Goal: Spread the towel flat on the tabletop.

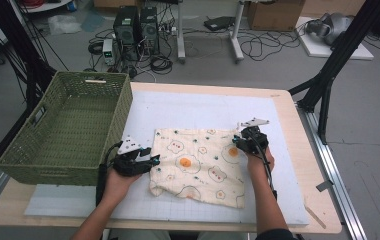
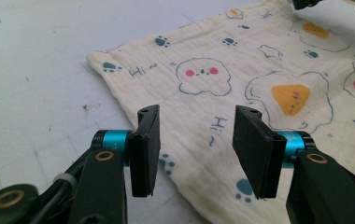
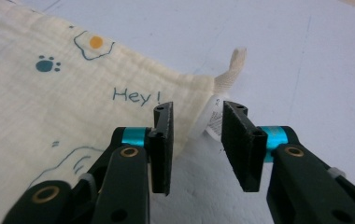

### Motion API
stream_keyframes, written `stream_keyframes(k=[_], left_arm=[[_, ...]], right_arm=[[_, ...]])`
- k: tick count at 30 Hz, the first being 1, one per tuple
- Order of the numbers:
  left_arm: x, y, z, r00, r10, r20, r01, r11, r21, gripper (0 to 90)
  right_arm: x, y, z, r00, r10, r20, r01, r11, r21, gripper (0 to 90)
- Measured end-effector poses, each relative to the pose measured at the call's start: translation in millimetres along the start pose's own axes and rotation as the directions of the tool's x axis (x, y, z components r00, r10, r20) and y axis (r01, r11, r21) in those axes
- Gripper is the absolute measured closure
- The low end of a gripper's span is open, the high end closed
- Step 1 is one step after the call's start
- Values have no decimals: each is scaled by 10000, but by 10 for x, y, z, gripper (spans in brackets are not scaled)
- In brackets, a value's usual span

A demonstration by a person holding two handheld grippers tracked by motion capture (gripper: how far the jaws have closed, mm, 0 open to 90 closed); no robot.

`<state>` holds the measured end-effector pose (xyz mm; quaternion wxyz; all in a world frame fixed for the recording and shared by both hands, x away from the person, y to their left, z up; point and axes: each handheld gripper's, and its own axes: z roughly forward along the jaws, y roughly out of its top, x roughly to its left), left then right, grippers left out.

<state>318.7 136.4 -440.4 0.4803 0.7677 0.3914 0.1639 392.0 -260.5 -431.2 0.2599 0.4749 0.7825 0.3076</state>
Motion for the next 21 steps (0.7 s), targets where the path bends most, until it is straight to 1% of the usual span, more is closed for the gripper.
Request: stream_keyframes(k=[3,4,6,7,10,13,16,18,21], left_arm=[[18,68,48,9999,-75,-88,76,9999,106,486],[24,101,65,9998,-115,-183,116,9999,18,477],[50,169,101,9993,-169,-328,164,9998,-144,467],[65,194,120,9987,-206,-475,194,9995,-256,464],[133,265,216,9968,-375,-705,367,9992,-124,453],[205,314,310,9939,-662,-883,657,9978,-81,447],[260,358,385,9917,-831,-985,839,9965,39,441],[289,363,418,9898,-946,-1064,940,9955,-111,438],[346,321,481,9842,-1320,-1184,1343,9909,116,432]], right_arm=[[-11,-33,-79,9999,-99,-131,96,9996,-248,602],[-10,-38,-103,9998,-30,-215,24,9996,-288,594],[-3,-50,-158,9995,-96,-315,81,9989,-453,569],[-2,-55,-182,9992,-129,-371,110,9985,-529,551],[10,-77,-239,9987,-33,-501,3,9981,-611,450],[12,-109,-243,9966,5,-818,-48,9986,-528,407],[35,-138,-216,9945,-192,-1034,150,9990,-417,407],[46,-152,-197,9923,-178,-1227,133,9992,-374,408],[66,-162,-169,9900,-178,-1402,136,9994,-307,439]])
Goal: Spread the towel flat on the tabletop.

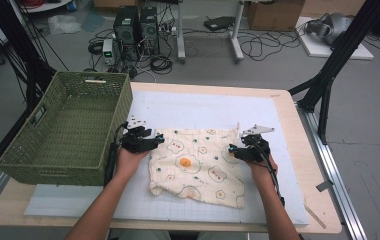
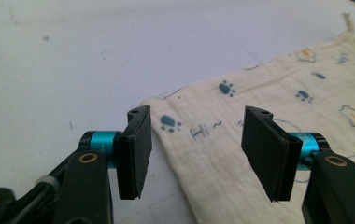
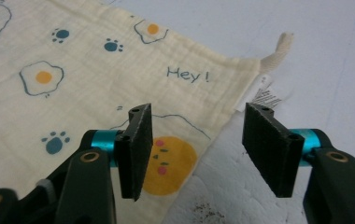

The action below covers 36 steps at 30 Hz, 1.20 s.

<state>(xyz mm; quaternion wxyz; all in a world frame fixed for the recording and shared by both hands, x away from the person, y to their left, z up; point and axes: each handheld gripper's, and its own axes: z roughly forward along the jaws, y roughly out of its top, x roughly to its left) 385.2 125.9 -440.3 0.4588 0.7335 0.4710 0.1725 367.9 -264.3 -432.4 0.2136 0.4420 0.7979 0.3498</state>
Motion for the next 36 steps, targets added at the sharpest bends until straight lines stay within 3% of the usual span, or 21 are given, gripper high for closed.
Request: stream_keyframes(k=[5,10,12,15,16,18,20,21,25,27,29,30,31,33,36], left_arm=[[43,-27,115,9994,-164,-292,174,9993,336,432],[17,36,254,9987,153,-480,-112,9963,855,429],[23,47,288,9985,39,-538,6,9965,831,430],[-23,59,319,9951,596,-787,-522,9943,933,444],[-41,58,322,9907,992,-934,-894,9906,1033,467],[-38,59,314,9886,1228,-876,-1138,9883,1016,559],[-32,59,312,9893,1356,-538,-1299,9866,986,811],[-42,64,315,9882,1434,-539,-1373,9851,1034,857],[8,108,342,9935,854,-757,-802,9943,697,870],[41,156,372,9953,642,-723,-598,9963,611,871],[69,181,389,9972,345,-666,-336,9993,155,870],[94,207,419,9981,168,-597,-148,9993,344,870],[112,227,439,9982,158,-585,-135,9991,403,870],[124,278,469,9984,75,-552,-69,9999,102,869],[120,362,490,9979,276,-591,-304,9984,-472,861]], right_arm=[[-16,10,51,9999,68,78,-68,10000,-28,561],[-84,0,115,9975,676,181,-677,9977,31,618],[-100,-8,144,9975,697,86,-698,9975,114,620],[-97,-12,171,9976,686,100,-688,9975,180,620],[-95,-13,189,9980,626,78,-627,9979,145,621],[-87,-11,207,9982,593,53,-594,9982,120,646],[-86,-3,215,9981,598,-169,-596,9981,148,754],[-72,9,214,9980,553,-309,-546,9982,230,855],[-32,83,235,10000,38,-8,-38,9990,455,880],[-71,109,250,9995,144,267,-153,9993,348,880],[-125,137,262,9980,283,563,-290,9995,129,880],[-151,154,270,9970,345,700,-350,9994,54,880],[-168,169,279,9954,436,853,-435,9990,-32,880],[-197,208,301,9923,519,1128,-512,9986,-87,880],[-218,268,311,9831,599,1733,-537,9978,-398,879]])
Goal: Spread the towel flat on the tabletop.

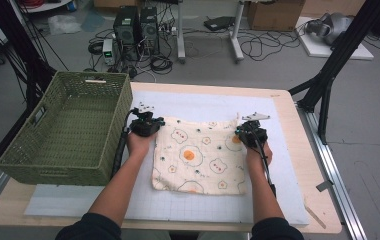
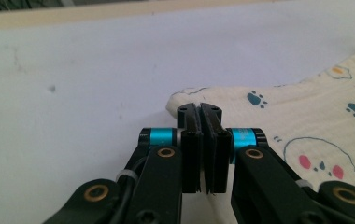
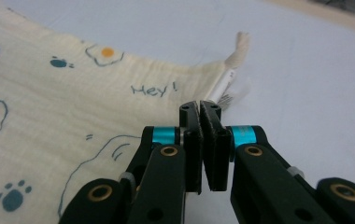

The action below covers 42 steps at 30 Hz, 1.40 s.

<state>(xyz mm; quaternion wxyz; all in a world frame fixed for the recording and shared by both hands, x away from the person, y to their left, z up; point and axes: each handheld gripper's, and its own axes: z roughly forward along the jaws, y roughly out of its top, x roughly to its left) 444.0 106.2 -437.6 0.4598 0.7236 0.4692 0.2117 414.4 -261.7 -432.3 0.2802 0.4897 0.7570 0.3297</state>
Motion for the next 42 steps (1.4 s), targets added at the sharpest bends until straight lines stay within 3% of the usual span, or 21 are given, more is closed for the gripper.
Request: stream_keyframes(k=[2,4,6,9,11,13,17,19,22,26,27,29,31,33,34,36,39,42], left_arm=[[-18,21,-4,9999,-18,-116,15,9997,-237,767],[-23,5,-1,9996,-284,69,283,9995,157,556],[-35,-32,-24,9999,-95,140,86,9982,591,506],[-48,-104,-114,9999,-30,147,21,9982,598,483],[-49,-150,-172,9996,-115,272,96,9975,695,467],[-59,-180,-225,9989,-139,442,95,9952,977,473],[-107,-254,-364,9968,-68,795,-15,9947,1030,534],[-137,-267,-395,9944,95,1052,-250,9888,1470,534],[-207,-294,-452,9934,331,1095,-476,9900,1325,536],[-264,-395,-431,9911,551,1208,-763,9811,1777,537],[-285,-421,-432,9920,729,1029,-890,9827,1623,548],[-296,-447,-444,9922,1116,556,-1187,9821,1464,688],[-272,-445,-436,9939,818,735,-916,9856,1419,866],[-270,-433,-422,9943,819,678,-909,9856,1425,870],[-268,-420,-411,9948,885,509,-950,9850,1442,872],[-250,-391,-371,9981,612,116,-623,9885,1377,874],[-179,-373,-333,9996,12,-277,24,9914,1311,875],[-134,-348,-307,9980,-66,-623,143,9921,1247,875]], right_arm=[[0,18,-1,9997,186,188,-182,9996,-202,865],[6,8,13,9996,247,112,-247,9997,31,802],[13,-20,11,9994,309,-168,-307,9995,109,723],[27,-25,-41,9979,265,-583,-252,9994,231,621],[46,-4,-105,9961,43,-884,-39,10000,47,607],[77,17,-187,9944,-200,-1037,196,9998,-48,603],[106,-13,-337,9879,-639,-1416,621,9979,-172,571],[106,-89,-405,9867,-782,-1427,762,9969,-197,567],[80,-238,-488,9863,-535,-1563,532,9986,-63,565],[65,-425,-543,9822,-269,-1860,291,9995,90,568],[68,-460,-533,9822,-277,-1858,318,9993,194,570],[70,-512,-496,9811,-204,-1925,290,9987,421,597],[74,-535,-450,9775,-96,-2105,220,9981,569,693],[85,-518,-432,9715,-183,-2363,316,9981,529,854],[104,-499,-417,9724,-319,-2310,457,9975,547,863],[123,-458,-389,9777,-449,-2052,578,9967,571,867],[120,-428,-335,9849,-258,-1713,353,9980,523,867],[119,-400,-283,9877,-91,-1560,155,9991,405,866]])
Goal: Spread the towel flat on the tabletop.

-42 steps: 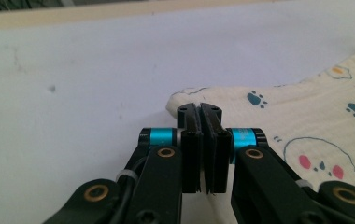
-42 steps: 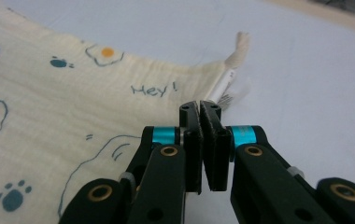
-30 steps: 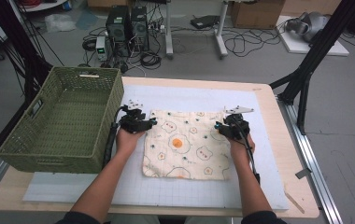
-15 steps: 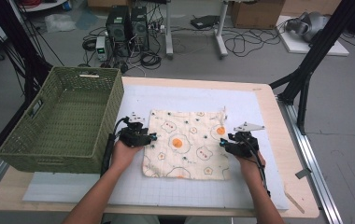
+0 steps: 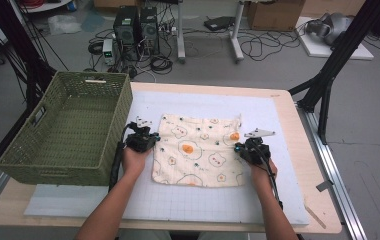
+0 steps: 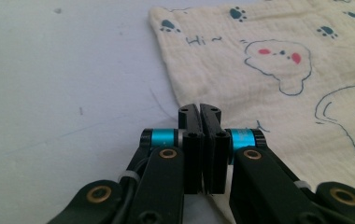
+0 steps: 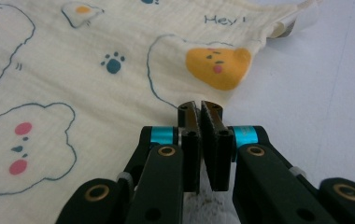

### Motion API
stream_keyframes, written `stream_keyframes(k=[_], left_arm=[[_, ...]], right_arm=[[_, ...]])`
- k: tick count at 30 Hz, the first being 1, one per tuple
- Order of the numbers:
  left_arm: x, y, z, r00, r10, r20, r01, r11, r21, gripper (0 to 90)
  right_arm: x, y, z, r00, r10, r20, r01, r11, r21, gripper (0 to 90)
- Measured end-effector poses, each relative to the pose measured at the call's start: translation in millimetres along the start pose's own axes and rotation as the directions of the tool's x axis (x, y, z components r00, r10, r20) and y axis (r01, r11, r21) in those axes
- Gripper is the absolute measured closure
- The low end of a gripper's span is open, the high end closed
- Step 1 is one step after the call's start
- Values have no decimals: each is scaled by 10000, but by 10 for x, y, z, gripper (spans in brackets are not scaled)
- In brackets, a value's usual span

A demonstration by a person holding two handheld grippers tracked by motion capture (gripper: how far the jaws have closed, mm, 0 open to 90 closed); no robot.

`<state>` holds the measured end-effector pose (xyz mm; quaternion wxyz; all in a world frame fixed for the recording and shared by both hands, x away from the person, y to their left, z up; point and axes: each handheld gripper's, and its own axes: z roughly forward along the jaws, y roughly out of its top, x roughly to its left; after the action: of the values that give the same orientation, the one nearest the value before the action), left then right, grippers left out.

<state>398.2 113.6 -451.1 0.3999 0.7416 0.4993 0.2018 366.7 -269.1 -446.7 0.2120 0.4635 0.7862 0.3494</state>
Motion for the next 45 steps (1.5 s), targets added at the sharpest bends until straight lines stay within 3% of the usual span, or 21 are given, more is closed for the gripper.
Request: stream_keyframes(k=[5,7,9,14,18,19,22,25,27,29,30,32,33,35,38,39,40,41,43,44,45], left_arm=[[13,9,-31,9998,-79,205,77,9999,91,867],[23,26,-43,9998,-31,194,37,9996,-281,749],[42,65,-30,9993,243,270,-224,9974,-681,651],[120,301,111,9979,-385,524,436,9939,-1013,514],[186,451,317,9975,-394,587,427,9974,-573,517],[191,467,363,9982,-302,511,340,9967,-744,525],[225,517,520,9992,-148,373,155,9997,-178,534],[202,503,621,9998,188,-75,-187,9997,133,532],[157,504,628,9985,426,-332,-422,9990,126,628],[136,512,620,9942,906,-584,-898,9958,169,869],[142,515,609,9915,867,-966,-851,9962,200,876],[195,508,587,9936,194,-1113,-192,9998,31,873],[219,500,583,9940,-38,-1094,40,10000,12,835],[246,491,553,9944,-286,-1019,289,9996,17,539],[242,466,459,9968,-330,-722,314,9992,-230,476],[237,459,424,9974,-312,-646,292,9991,-319,476],[229,451,394,9980,-317,-541,297,9989,-375,474],[220,443,368,9986,-298,-431,280,9988,-407,475],[206,429,315,9992,-146,-375,130,9989,-443,476],[203,427,293,9995,-158,-280,147,9991,-386,479],[201,430,268,9998,-89,-184,83,9996,-282,477]], right_arm=[[17,51,20,9999,27,149,-31,9997,243,852],[3,63,-16,9997,51,226,-60,9992,387,751],[-49,94,-64,9990,269,349,-267,9996,-64,695],[-182,264,-50,9954,744,609,-698,9947,-753,623],[-253,383,77,9923,1036,676,-980,9919,-803,595],[-253,402,99,9922,1004,740,-940,9919,-849,597],[-255,401,124,9925,977,730,-921,9928,-764,595],[-279,390,128,9922,999,750,-944,9929,-727,595],[-298,389,129,9915,1005,824,-938,9922,-823,601],[-322,380,165,9908,1045,861,-984,9925,-723,606],[-329,376,193,9903,1075,881,-1023,9929,-611,608],[-334,379,242,9902,1115,838,-1071,9927,-557,613],[-332,389,268,9904,1113,816,-1070,9928,-545,613],[-326,419,333,9910,1141,707,-1104,9924,-542,607],[-298,438,457,9916,1117,658,-1071,9918,-695,607],[-293,440,514,9917,1116,640,-1092,9932,-401,609],[-283,440,558,9919,1079,676,-1063,9939,-280,638],[-284,453,568,9929,1042,570,-1021,9940,-381,747],[-227,504,587,9935,239,1112,-227,9997,-113,864],[-209,524,603,9899,-72,1415,68,10000,33,862],[-211,533,609,9887,46,1501,-51,10000,28,818]])
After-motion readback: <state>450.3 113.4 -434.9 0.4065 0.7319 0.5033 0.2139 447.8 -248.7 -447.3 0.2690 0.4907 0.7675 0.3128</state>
